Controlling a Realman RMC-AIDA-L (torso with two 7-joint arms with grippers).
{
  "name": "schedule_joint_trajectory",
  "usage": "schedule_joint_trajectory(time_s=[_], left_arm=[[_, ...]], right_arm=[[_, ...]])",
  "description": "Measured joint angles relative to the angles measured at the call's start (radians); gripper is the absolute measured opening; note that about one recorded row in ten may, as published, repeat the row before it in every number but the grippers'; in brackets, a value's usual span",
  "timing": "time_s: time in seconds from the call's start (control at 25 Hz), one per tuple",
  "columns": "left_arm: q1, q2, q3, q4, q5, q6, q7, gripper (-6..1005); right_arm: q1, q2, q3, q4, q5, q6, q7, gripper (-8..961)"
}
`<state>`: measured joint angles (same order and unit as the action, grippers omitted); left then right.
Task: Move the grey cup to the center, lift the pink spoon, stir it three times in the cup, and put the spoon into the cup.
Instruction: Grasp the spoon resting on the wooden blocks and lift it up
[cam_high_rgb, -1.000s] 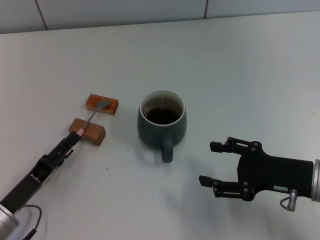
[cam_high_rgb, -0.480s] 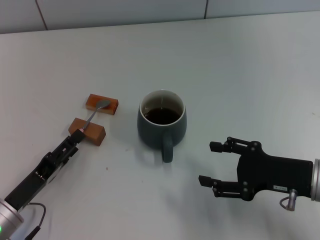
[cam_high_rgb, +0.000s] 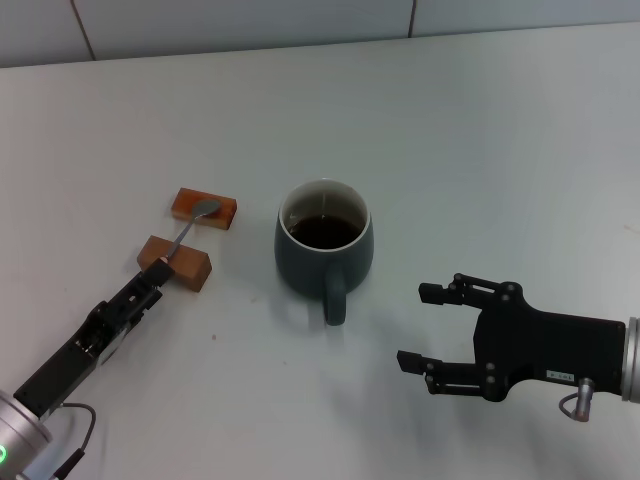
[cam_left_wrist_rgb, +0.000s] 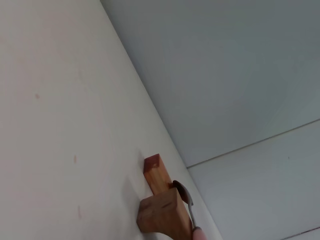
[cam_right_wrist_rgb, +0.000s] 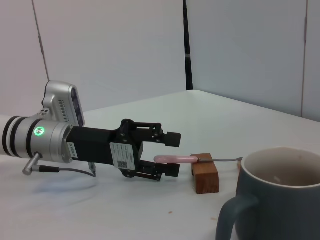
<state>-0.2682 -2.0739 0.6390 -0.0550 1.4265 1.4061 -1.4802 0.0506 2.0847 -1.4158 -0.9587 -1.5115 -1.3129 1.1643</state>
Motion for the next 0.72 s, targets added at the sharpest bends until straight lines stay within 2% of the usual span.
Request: schedule_joint_trajectory(time_s=[0.04, 0.28, 0.72], left_arm=[[0.000, 0.000, 0.000, 0.000, 0.000, 0.000, 0.000, 829], [-0.006, 0.000, -0.006, -0.011, 0.000, 0.000, -0.002, 625], [-0.018, 0.000, -0.004, -0.011, 0.000, -0.011, -0.025, 617]], right_arm=[[0.000, 0.000, 0.000, 0.000, 0.000, 0.000, 0.000, 820], [0.001, 0.000, 0.000, 0.000, -0.001, 0.000, 0.000, 820], [0.004, 0.000, -0.003, 0.000, -0.001, 0.001, 0.000, 819]])
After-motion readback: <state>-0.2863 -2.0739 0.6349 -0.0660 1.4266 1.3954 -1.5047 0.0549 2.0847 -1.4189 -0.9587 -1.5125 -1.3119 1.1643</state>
